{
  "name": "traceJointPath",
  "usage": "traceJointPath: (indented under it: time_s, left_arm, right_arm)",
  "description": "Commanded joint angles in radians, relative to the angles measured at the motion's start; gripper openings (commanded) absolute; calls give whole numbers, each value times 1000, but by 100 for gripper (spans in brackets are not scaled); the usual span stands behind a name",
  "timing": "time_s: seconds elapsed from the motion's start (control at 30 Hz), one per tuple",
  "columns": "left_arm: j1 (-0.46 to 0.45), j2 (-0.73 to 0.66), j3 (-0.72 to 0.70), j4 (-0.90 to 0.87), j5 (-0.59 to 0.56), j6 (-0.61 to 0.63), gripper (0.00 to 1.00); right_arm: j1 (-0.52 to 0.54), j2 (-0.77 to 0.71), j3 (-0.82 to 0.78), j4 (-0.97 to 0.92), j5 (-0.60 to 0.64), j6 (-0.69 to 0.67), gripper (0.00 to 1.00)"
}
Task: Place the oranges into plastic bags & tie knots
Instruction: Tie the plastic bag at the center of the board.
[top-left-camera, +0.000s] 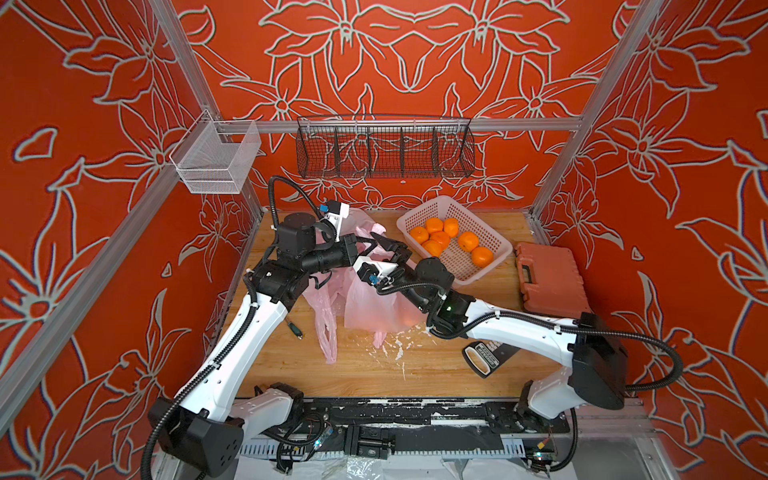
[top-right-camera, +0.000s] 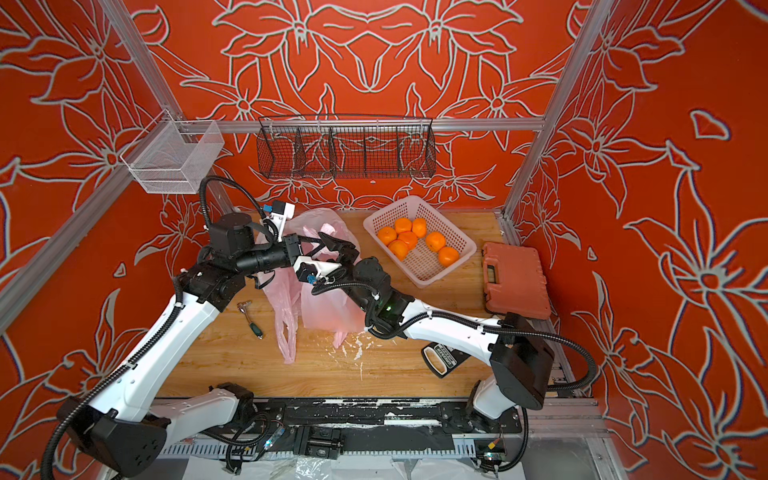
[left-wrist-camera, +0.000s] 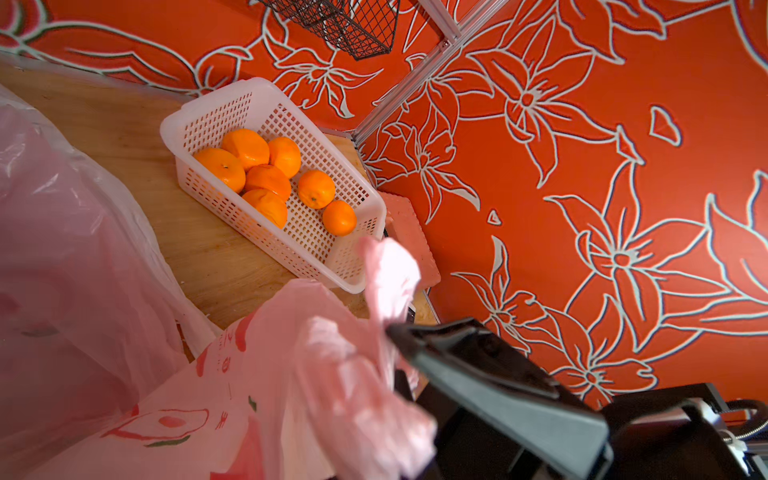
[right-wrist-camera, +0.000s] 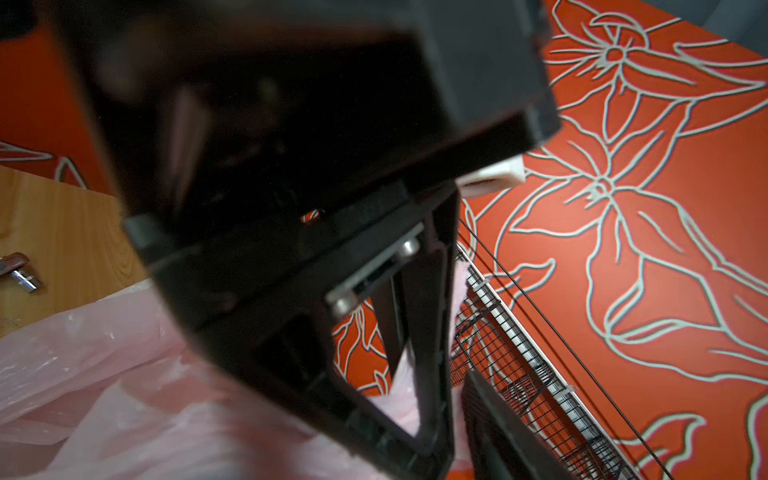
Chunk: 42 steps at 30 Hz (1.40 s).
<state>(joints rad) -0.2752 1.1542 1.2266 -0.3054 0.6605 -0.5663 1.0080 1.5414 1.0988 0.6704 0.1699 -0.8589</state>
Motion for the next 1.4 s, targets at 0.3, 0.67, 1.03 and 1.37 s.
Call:
traceJointPath:
  time_s: [0.3, 0.67, 1.03, 1.37]
  left_arm:
    - [-4, -40, -23, 7, 91, 3, 0]
    - [-4, -35, -28, 0, 107, 10, 0]
    - [-2, -89, -52, -12, 28, 47, 98]
    - [-1, -339, -214, 21, -113, 173, 95]
  right_arm:
    - [-19, -1, 44, 4, 11, 8, 45]
    - [-23, -26, 30, -2, -12, 70, 0]
    - [-23, -101, -45, -44, -6, 221, 0]
    - [-45, -206, -101, -217, -41, 393, 0]
